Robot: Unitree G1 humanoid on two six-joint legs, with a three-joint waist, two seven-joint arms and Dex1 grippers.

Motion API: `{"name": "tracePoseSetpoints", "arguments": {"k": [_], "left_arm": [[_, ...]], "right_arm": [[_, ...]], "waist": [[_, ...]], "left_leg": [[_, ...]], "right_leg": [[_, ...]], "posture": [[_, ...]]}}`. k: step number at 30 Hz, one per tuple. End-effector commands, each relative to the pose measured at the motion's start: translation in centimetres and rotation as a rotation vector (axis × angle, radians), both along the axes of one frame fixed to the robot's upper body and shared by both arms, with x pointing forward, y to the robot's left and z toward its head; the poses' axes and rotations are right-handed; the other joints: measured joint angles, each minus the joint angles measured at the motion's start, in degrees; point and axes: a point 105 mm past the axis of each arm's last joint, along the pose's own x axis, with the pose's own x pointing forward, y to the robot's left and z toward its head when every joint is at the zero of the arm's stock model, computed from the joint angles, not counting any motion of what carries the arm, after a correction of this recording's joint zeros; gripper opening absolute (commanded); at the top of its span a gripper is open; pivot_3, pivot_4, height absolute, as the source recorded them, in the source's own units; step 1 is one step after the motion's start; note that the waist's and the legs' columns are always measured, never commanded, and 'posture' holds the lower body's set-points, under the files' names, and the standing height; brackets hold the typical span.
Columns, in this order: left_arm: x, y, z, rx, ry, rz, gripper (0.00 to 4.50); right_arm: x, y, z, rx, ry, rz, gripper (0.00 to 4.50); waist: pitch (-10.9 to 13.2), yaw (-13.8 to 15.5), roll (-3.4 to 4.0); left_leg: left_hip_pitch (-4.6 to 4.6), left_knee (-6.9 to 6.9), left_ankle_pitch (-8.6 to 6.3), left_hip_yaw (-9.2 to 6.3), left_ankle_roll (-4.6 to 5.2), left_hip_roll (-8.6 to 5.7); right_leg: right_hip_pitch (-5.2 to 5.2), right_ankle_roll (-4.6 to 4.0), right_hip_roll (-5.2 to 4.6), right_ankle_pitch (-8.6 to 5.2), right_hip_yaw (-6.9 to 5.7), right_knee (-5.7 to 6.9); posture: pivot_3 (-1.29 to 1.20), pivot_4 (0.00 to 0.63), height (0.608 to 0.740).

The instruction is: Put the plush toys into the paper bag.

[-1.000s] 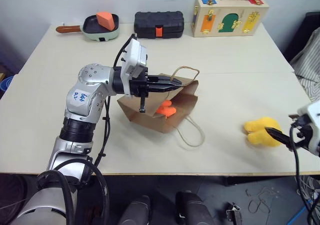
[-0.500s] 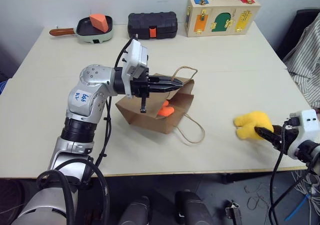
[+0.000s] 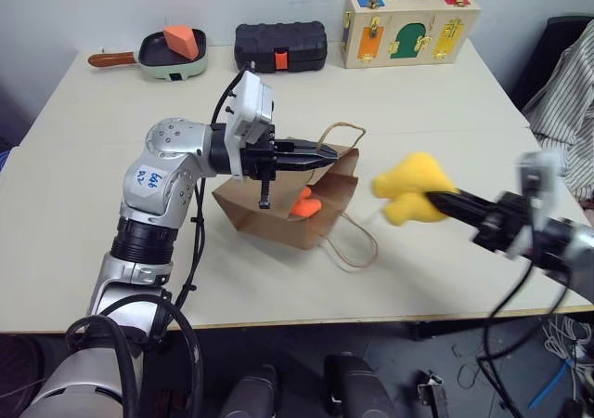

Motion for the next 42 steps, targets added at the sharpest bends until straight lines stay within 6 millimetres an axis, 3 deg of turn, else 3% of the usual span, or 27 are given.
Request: {"name": "tracePoseSetpoints", "arguments": {"k": [1, 6, 12, 16, 25, 29, 38, 42], "left_arm": [[-0.8, -0.3, 1.6, -0.018, -0.061, -0.021, 0.0], [-1.0, -0.3, 1.6, -0.016, -0.057, -0.027, 0.0], [-1.0, -0.3, 1.4, -0.02, -0.05, -0.019, 0.0], [-1.0, -0.3, 1.4, -0.024, -0.049, -0.017, 0.0], [-0.8, 0.1, 1.3, -0.019, -0.052, 0.001, 0.0], [-0.7, 0.3, 1.2, -0.018, -0.048, 0.009, 0.0], [-0.4, 0.4, 1.0, -0.021, -0.046, 0.018, 0.0], [-0.4, 0.5, 1.0, -0.02, -0.048, 0.018, 0.0]], "right_arm": [[2.3, 2.9, -1.7, -0.093, 0.017, 0.014, 0.04], [5.4, 6.5, -0.7, -0.049, -0.017, 0.045, 0.04], [6.9, 10.0, -0.5, 0.023, 0.014, 0.109, 0.04], [8.0, 12.2, -1.6, 0.035, 0.053, 0.108, 0.04], [9.0, 13.6, -3.0, 0.03, 0.078, 0.093, 0.04], [7.8, 12.5, -2.4, 0.032, 0.059, 0.116, 1.21], [3.7, 8.8, -0.8, -0.005, 0.011, 0.126, 4.31], [2.9, 5.9, -0.4, -0.046, 0.001, 0.052, 4.46]], "waist": [[0.0, 0.0, 0.0], [0.0, -0.3, 0.0], [0.0, -0.5, 0.01], [0.0, -1.1, 0.01], [0.0, -2.1, 0.02], [0.0, -2.1, 0.03], [0.0, -1.6, 0.02], [0.0, -1.5, 0.02]], "left_leg": [[-0.02, 0.01, 0.0, 0.0, 0.0, -0.02], [-0.09, 0.03, 0.0, -0.06, 0.0, -0.03], [-0.09, 0.06, 0.0, -0.11, -0.01, -0.02], [-0.09, 0.05, 0.01, -0.14, -0.01, -0.02], [-0.08, 0.07, 0.02, -0.16, -0.03, -0.02], [-0.07, 0.06, 0.02, -0.17, -0.04, -0.02], [-0.11, -0.01, 0.02, -0.24, -0.03, -0.04], [-0.12, -0.03, 0.02, -0.22, -0.03, -0.05]], "right_leg": [[-0.01, 0.0, -0.01, 0.0, 0.0, 0.01], [-0.07, 0.0, -0.03, 0.0, -0.07, 0.16], [-0.09, 0.0, -0.03, 0.0, -0.14, 0.18], [-0.09, 0.0, -0.03, 0.0, -0.16, 0.21], [-0.13, 0.0, -0.03, 0.0, -0.18, 0.29], [-0.14, 0.0, -0.03, 0.0, -0.19, 0.29], [-0.13, 0.0, -0.04, 0.0, -0.18, 0.27], [-0.11, 0.0, -0.04, 0.0, -0.17, 0.26]], "posture": [[0.0, 0.15, 0.74], [0.0, 0.15, 0.74], [0.0, 0.15, 0.74], [0.0, 0.15, 0.74], [0.0, 0.15, 0.74], [0.0, 0.15, 0.74], [0.0, 0.15, 0.74], [0.0, 0.15, 0.74]]}}
